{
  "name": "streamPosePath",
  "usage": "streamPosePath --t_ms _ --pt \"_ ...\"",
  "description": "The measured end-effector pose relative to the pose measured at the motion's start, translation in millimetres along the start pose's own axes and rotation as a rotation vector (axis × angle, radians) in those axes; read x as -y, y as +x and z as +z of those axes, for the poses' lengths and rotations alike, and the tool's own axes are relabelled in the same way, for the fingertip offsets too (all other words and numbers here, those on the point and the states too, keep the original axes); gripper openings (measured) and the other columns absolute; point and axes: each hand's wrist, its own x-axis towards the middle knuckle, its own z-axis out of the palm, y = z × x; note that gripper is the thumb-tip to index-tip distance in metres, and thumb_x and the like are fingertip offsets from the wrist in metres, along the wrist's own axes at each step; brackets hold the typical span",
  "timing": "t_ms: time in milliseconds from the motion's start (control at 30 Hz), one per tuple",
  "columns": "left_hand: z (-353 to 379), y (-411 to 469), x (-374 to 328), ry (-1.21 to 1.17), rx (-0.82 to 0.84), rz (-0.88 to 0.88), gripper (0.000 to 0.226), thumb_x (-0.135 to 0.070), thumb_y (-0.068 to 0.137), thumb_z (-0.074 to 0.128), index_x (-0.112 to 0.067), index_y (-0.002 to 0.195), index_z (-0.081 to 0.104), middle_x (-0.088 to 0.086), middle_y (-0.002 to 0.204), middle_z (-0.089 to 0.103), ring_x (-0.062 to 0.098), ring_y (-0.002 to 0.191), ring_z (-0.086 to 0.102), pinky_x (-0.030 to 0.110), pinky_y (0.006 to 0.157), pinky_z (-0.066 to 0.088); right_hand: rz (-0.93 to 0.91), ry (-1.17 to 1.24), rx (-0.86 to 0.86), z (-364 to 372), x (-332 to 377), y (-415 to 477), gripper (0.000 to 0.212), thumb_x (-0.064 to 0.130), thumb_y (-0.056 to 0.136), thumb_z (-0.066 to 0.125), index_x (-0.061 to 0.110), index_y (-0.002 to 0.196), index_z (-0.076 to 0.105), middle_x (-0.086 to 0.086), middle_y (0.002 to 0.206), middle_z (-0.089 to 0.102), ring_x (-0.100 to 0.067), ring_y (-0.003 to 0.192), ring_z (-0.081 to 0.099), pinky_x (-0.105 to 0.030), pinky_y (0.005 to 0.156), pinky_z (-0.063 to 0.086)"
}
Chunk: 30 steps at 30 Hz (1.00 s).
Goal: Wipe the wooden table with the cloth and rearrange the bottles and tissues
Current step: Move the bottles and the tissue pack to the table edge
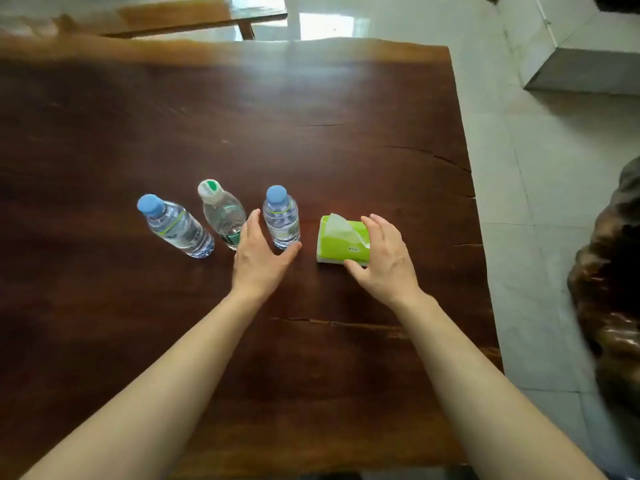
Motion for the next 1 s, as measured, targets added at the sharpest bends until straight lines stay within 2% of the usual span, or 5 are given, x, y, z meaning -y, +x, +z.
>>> streamPosePath --t_ms 167,267,433,667,1000 --pt "17 32 1 -0.051 -0.071 0.008 0.087 -0.037 0.072 0.086 -0.01 0.142 0.043 0.008 0.137 0.056 0.026 0.127 0.053 0.042 0.104 0.044 -0.066 -0.092 0.209 15 -20 46 0.102 0.046 0.079 0.079 0.012 0.159 0.024 -0.012 0.163 0.028 -0.029 0.154 0.02 -0.047 0.125 0.018" --pt "23 43 3 -0.068 -0.104 0.006 0.072 -0.032 0.07 0.088 -0.012 0.129 0.053 0.004 0.122 0.063 0.024 0.114 0.059 0.026 0.09 0.042 -0.096 -0.132 0.32 25 -28 62 0.108 0.052 0.078 0.078 0.017 0.161 0.017 -0.009 0.166 0.022 -0.027 0.156 0.014 -0.049 0.127 0.009" --pt "26 50 7 -0.039 -0.134 0.016 0.058 -0.032 0.071 0.088 -0.013 0.116 0.056 0.002 0.107 0.068 0.023 0.096 0.063 0.023 0.076 0.037 -0.14 -0.222 0.461 41 -36 73 0.111 0.053 0.073 0.08 0.022 0.16 0.018 -0.002 0.16 0.033 -0.027 0.15 0.027 -0.055 0.125 0.007" --pt "20 49 5 0.002 -0.143 0.06 0.054 -0.034 0.07 0.089 -0.014 0.111 0.059 0.002 0.1 0.072 0.023 0.087 0.065 0.025 0.072 0.039 -0.11 -0.196 0.282 47 -36 68 0.077 0.044 0.072 0.076 0.021 0.139 0.047 -0.002 0.131 0.056 -0.03 0.121 0.053 -0.052 0.122 0.021" --pt "35 35 -43 -0.015 -0.016 0.276 0.057 -0.036 0.068 0.089 -0.013 0.112 0.06 -0.002 0.093 0.073 0.027 0.089 0.07 0.029 0.074 0.047 0.236 -0.06 -0.047 16 -49 -18 0.066 0.045 0.069 0.078 0.016 0.124 0.056 -0.005 0.116 0.063 -0.032 0.105 0.058 -0.044 0.1 0.043"
